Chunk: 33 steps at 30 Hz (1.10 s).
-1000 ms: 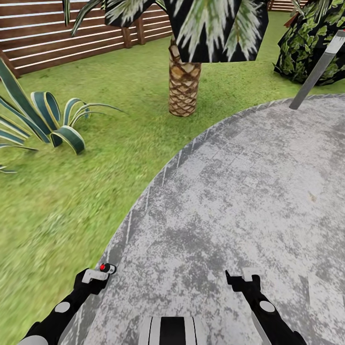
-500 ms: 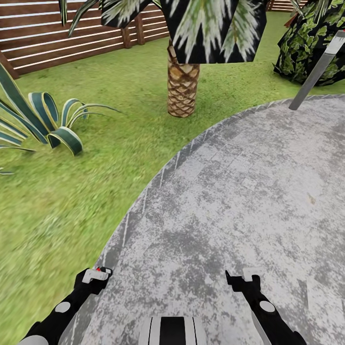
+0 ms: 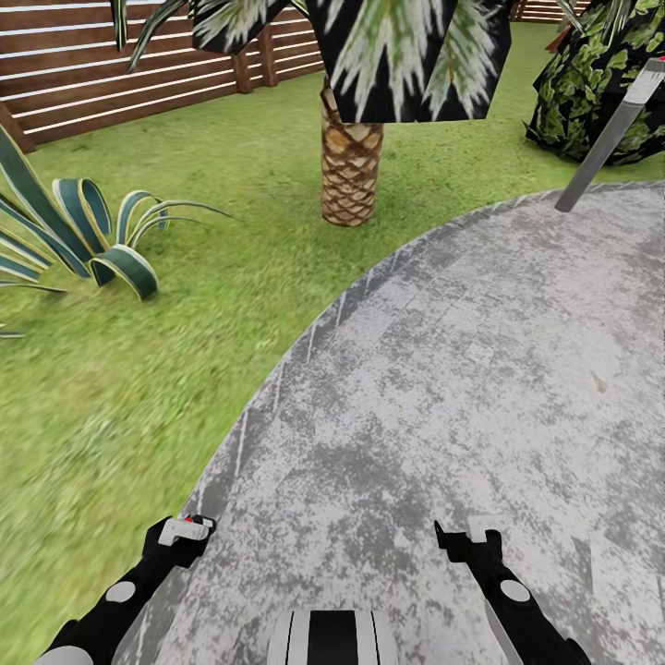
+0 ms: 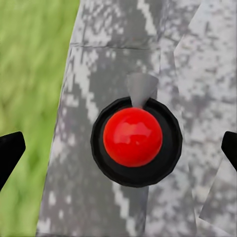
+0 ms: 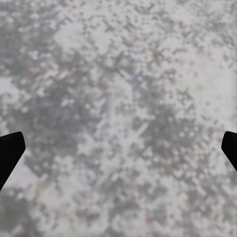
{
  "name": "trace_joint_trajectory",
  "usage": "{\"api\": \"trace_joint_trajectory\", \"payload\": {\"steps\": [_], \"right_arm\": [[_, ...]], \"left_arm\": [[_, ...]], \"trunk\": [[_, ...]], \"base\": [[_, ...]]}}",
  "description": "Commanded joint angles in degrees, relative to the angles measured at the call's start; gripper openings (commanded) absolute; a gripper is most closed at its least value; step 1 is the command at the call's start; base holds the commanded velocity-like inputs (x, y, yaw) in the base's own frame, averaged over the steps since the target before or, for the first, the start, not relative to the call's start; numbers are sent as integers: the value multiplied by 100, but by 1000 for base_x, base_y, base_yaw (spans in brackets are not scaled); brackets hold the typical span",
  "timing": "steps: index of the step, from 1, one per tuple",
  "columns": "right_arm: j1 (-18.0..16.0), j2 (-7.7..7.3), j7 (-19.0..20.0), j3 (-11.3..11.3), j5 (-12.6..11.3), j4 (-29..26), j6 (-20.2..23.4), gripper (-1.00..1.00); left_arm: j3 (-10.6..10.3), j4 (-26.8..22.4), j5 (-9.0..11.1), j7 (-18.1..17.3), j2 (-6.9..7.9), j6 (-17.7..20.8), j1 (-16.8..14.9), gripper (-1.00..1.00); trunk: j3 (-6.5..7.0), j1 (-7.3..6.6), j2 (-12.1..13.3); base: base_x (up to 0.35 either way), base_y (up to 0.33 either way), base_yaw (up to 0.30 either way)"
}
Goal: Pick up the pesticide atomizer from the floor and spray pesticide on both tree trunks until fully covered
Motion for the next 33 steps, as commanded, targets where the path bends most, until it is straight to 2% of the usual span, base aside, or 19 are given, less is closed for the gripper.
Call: {"api": "trace_joint_trajectory", "payload": {"steps": [1, 3, 7, 33], "right_arm": [[-2, 0, 3, -2, 10, 3, -16, 100], [-2, 0, 3, -2, 9, 3, -16, 100], [-2, 0, 3, -2, 10, 3, -16, 100], [-2, 0, 3, -2, 9, 3, -16, 100]], "left_arm": [[48, 1, -32, -43, -3, -19, -3, 100], [49, 1, -32, -43, -2, -19, -3, 100], [50, 0, -33, -43, -1, -19, -3, 100], [44, -1, -35, -43, -1, -19, -3, 100]], "trunk": [[-3, -1, -1], [-3, -1, -1], [-92, 9, -6], [-66, 9, -6]], "base": [[0, 0, -7], [0, 0, -4], [0, 0, -1], [0, 0, -17]]}}
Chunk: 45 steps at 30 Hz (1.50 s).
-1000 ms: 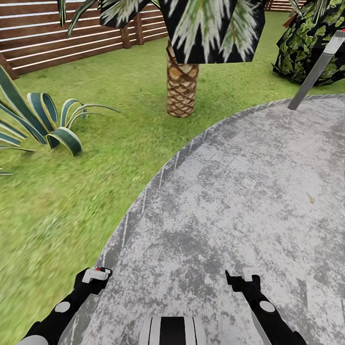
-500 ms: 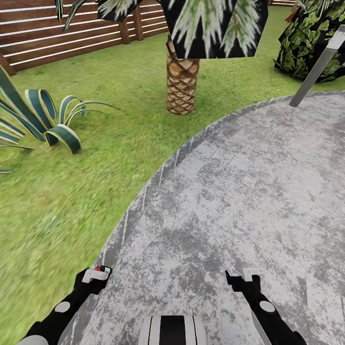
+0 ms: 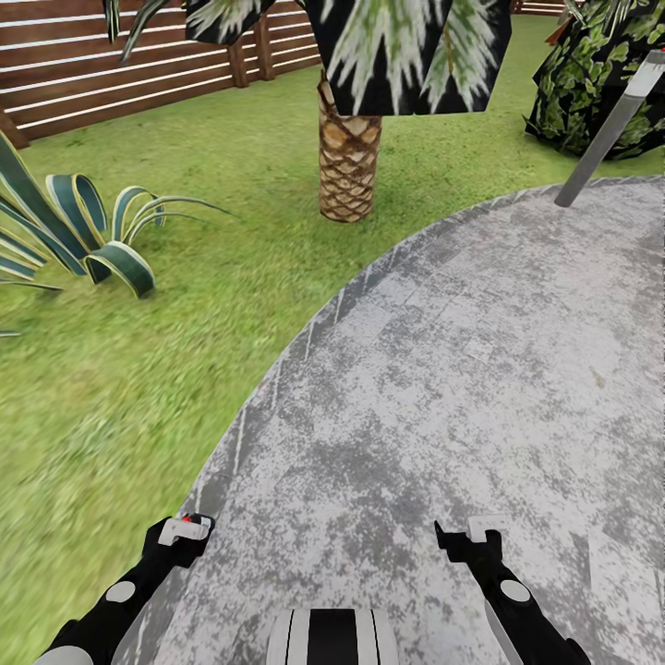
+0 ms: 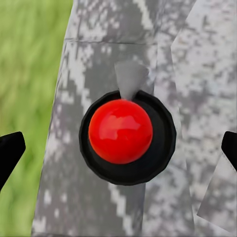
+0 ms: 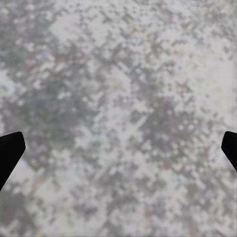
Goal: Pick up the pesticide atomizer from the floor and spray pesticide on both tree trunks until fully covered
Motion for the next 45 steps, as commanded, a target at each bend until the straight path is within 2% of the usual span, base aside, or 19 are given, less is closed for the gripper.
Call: {"api": "trace_joint_trajectory", "payload": {"steps": [1, 25, 26, 45], "right_arm": [[-2, 0, 3, -2, 10, 3, -16, 100], [-2, 0, 3, -2, 11, 3, -16, 100], [-2, 0, 3, -2, 11, 6, -16, 100], [-2, 0, 3, -1, 11, 29, -16, 100]], "left_arm": [[50, 3, -33, -43, -4, -19, -3, 100], [39, 15, -33, -50, -11, -19, -3, 100], [39, 14, -33, -51, -10, -19, -3, -100], [47, -47, -27, -43, -4, -19, -3, -100]], "trunk": [[-2, -1, -1], [12, -1, -1], [12, -1, -1], [12, -1, -1]], "base": [[0, 0, -14], [0, 0, -1], [0, 0, 0], [0, 0, 0]]}}
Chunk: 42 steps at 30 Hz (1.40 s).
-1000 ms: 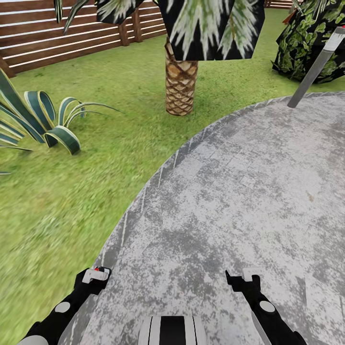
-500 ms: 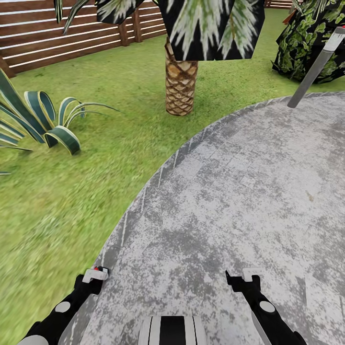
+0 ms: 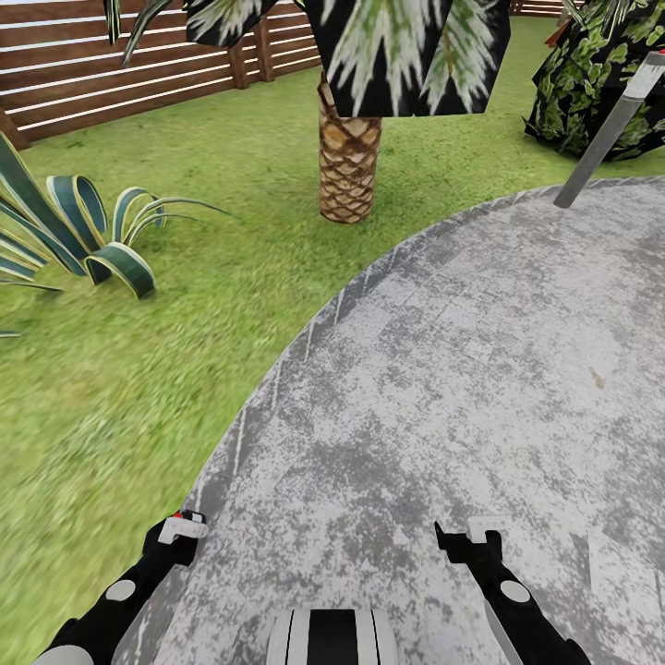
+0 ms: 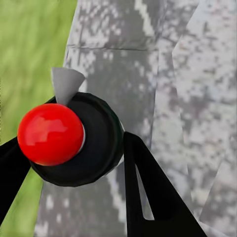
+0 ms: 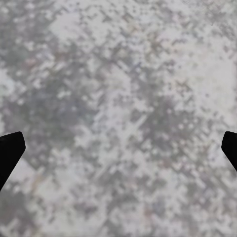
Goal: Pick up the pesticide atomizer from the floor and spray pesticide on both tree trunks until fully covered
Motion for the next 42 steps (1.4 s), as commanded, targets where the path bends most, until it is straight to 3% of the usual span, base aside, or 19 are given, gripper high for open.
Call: {"api": "trace_joint_trajectory", "payload": {"steps": [1, 29, 30, 31, 32, 35, 38, 42], "right_arm": [[-2, 0, 3, -2, 10, 3, -17, 100], [-2, 13, -25, 23, 0, -35, -29, 100], [-2, 8, -60, 2, 1, -24, -49, 100], [-2, 2, -68, -4, 5, 21, -50, 100], [12, -94, -665, -15, 6, 791, -781, 100], [42, -143, -967, -5, 6, 1790, -2085, 100], [55, -142, -1000, 12, 14, 2576, -2739, 100], [59, -138, -926, 29, 10, 3296, -3036, 100]], "left_arm": [[50, 4, -35, -42, -5, -20, -3, -100], [66, 11, -31, -37, -2, 12, -3, -100], [58, 63, 301, -35, 23, 10, 43, -100], [54, 66, 456, -39, 35, 7, 65, -100], [55, 67, 686, -25, 63, 15, 374, -100], [77, 67, 930, 20, 76, 8, 654, -100], [248, 64, 1222, 186, 82, -4, 930, -100], [488, 63, 1404, 303, 84, -19, 1343, -100]], "trunk": [[-3, -1, -1], [617, -73, 36], [647, -76, 38], [678, -78, 39], [709, -81, 40], [802, -89, 44], [896, -96, 48], [1020, -107, 54]], "base": [[0, 0, 0], [0, 0, 0], [0, 0, -55], [0, 0, -58], [0, 0, -70], [0, 0, -78], [0, 0, -81], [0, 0, -82]]}}
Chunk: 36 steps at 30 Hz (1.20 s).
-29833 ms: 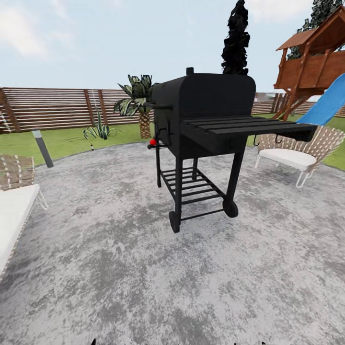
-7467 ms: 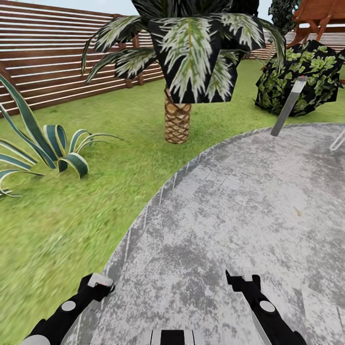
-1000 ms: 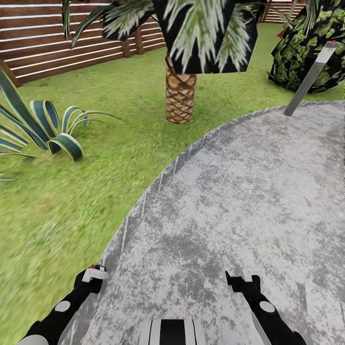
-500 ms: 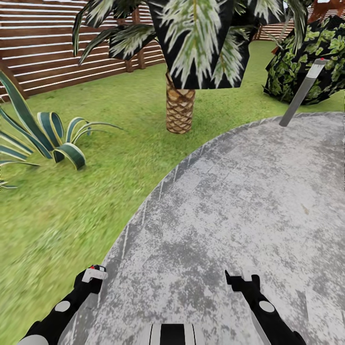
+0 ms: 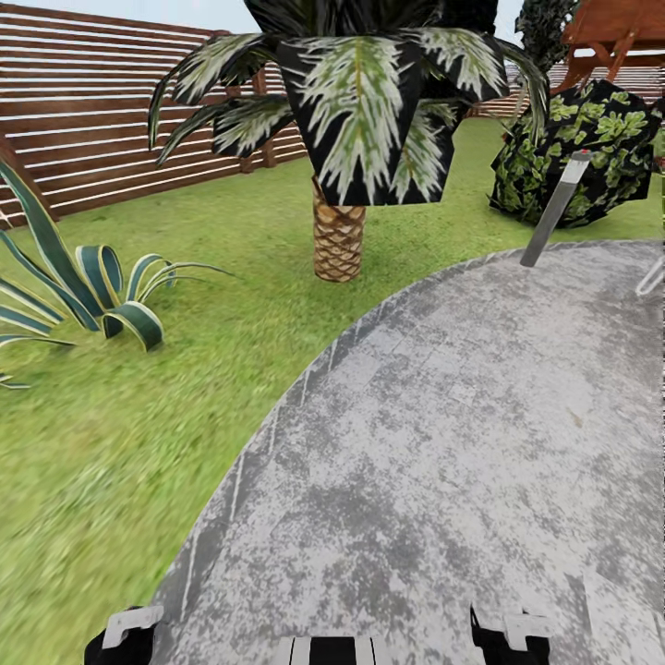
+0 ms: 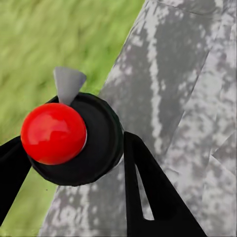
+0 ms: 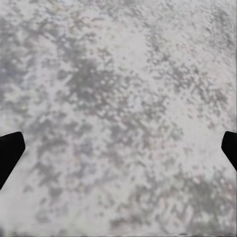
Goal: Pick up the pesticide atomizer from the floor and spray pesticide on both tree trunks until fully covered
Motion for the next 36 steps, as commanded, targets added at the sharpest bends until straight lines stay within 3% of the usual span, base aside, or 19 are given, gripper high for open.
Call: {"api": "trace_joint_trajectory", "payload": {"steps": [1, 5, 8, 25, 36], "right_arm": [[-3, 2, 15, 6, 10, 56, -33, 100], [-3, 37, 75, 14, 10, 152, -56, 100], [-3, 50, 82, 15, 10, 165, -55, 100], [-3, 84, 76, 15, 0, 169, -55, 100], [-3, 138, 77, 15, 1, 177, -55, 100]], "left_arm": [[107, 2, -28, -28, -7, -23, 56, -100], [375, 7, -7, -19, -20, -33, 149, -100], [436, 7, -14, -22, -36, -41, 161, -100], [400, 16, -69, -30, -93, -47, 164, -100], [401, 16, -75, -30, -100, -47, 164, -100]], "trunk": [[29, -3, 0], [153, -14, 6], [247, -22, 10], [658, -65, 32], [901, -94, 47]], "base": [[0, 0, -82], [0, 0, -82], [0, 0, -72], [0, 0, -7], [0, 0, -260]]}}
